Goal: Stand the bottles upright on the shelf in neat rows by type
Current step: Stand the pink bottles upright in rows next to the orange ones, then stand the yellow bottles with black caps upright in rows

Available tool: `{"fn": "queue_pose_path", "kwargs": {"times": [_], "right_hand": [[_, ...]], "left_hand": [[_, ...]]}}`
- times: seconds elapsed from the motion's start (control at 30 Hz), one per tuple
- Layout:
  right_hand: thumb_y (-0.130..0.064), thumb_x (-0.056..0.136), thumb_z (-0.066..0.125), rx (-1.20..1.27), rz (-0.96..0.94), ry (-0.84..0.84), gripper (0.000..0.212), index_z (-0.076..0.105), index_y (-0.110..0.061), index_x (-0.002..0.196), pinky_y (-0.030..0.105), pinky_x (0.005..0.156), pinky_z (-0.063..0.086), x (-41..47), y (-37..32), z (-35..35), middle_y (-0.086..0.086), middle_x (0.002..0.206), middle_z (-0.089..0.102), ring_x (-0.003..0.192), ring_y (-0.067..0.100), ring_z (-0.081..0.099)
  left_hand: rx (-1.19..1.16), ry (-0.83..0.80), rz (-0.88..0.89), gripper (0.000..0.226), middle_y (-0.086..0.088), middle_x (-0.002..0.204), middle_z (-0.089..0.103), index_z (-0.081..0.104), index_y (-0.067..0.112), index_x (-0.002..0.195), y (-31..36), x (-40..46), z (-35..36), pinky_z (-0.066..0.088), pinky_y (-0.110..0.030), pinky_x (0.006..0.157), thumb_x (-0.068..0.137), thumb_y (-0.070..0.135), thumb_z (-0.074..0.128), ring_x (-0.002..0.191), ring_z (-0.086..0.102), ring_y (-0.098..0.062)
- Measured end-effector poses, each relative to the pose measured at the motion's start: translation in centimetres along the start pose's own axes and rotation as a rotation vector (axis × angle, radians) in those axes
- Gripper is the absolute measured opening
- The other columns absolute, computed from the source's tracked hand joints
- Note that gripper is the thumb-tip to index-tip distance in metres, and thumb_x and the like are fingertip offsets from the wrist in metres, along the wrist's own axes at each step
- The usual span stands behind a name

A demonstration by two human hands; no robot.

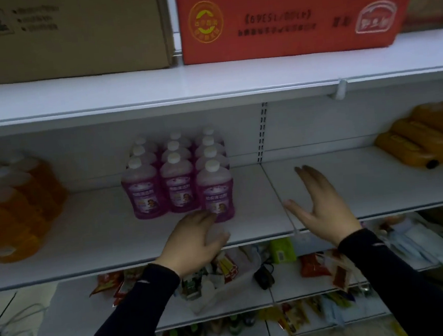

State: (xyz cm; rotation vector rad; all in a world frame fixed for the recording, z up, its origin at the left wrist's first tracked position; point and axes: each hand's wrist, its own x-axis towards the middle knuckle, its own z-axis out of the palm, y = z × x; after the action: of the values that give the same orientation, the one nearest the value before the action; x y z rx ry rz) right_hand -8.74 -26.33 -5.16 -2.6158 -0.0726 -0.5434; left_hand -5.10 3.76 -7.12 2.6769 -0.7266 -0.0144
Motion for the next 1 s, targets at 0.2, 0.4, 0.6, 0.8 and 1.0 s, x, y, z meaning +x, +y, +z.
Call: {"fn": "queue_pose_path", "kwargs": {"times": [0.2, 0.4, 0.6, 0.8, 1.0], "right_hand": [[-0.057, 0.089, 0.048, -0.160, -0.020, 0.136, 0.073, 0.043, -0.008, 0.142, 0.044, 0.108, 0.036, -3.3, 6.9, -6.7, 0.019, 0.150, 0.035, 0.137, 0.035, 0.035], [-0.064, 0.090, 0.036, -0.253, 0.077, 0.120, 0.078, 0.039, -0.010, 0.146, 0.051, 0.111, 0.032, -7.7, 17.7, -13.5, 0.018, 0.154, 0.030, 0.140, 0.037, 0.030], [-0.069, 0.091, 0.031, -0.245, 0.161, 0.094, 0.078, 0.027, -0.019, 0.152, 0.044, 0.118, 0.023, -10.3, 28.3, -19.7, 0.007, 0.160, 0.017, 0.147, 0.024, 0.015], [-0.065, 0.087, 0.039, -0.199, 0.237, 0.086, 0.077, 0.035, -0.018, 0.147, 0.044, 0.104, 0.041, -7.2, 36.3, -24.0, 0.011, 0.153, 0.029, 0.138, 0.030, 0.034], [-0.064, 0.089, 0.044, -0.196, 0.293, 0.064, 0.074, 0.027, -0.025, 0.149, 0.043, 0.100, 0.043, 0.0, 43.6, -25.4, 0.007, 0.156, 0.025, 0.138, 0.028, 0.033]], "left_hand": [[0.038, 0.135, 0.207, 0.067, -0.009, 0.143, 0.050, 0.053, 0.012, 0.136, 10.1, 4.9, -0.9, 0.031, -0.036, 0.111, 0.090, 0.059, 0.043, 0.133, 0.042, -0.027], [0.038, 0.167, 0.288, 0.073, -0.008, 0.146, 0.046, 0.050, 0.013, 0.139, 21.1, 10.6, 3.1, 0.024, -0.038, 0.116, 0.089, 0.064, 0.034, 0.137, 0.038, -0.026], [0.025, 0.189, 0.341, 0.070, -0.005, 0.149, 0.042, 0.045, 0.016, 0.142, 32.5, 16.6, 7.7, 0.018, -0.033, 0.115, 0.091, 0.063, 0.035, 0.139, 0.032, -0.023], [0.043, 0.170, 0.407, 0.069, -0.006, 0.150, 0.041, 0.043, 0.015, 0.143, 40.1, 23.0, 10.9, 0.008, -0.027, 0.114, 0.091, 0.060, 0.039, 0.139, 0.033, -0.023], [0.035, 0.182, 0.555, 0.058, -0.015, 0.121, 0.061, 0.059, 0.002, 0.120, 44.6, 30.8, 13.3, 0.040, -0.037, 0.098, 0.092, 0.050, 0.041, 0.110, 0.054, -0.030]]}}
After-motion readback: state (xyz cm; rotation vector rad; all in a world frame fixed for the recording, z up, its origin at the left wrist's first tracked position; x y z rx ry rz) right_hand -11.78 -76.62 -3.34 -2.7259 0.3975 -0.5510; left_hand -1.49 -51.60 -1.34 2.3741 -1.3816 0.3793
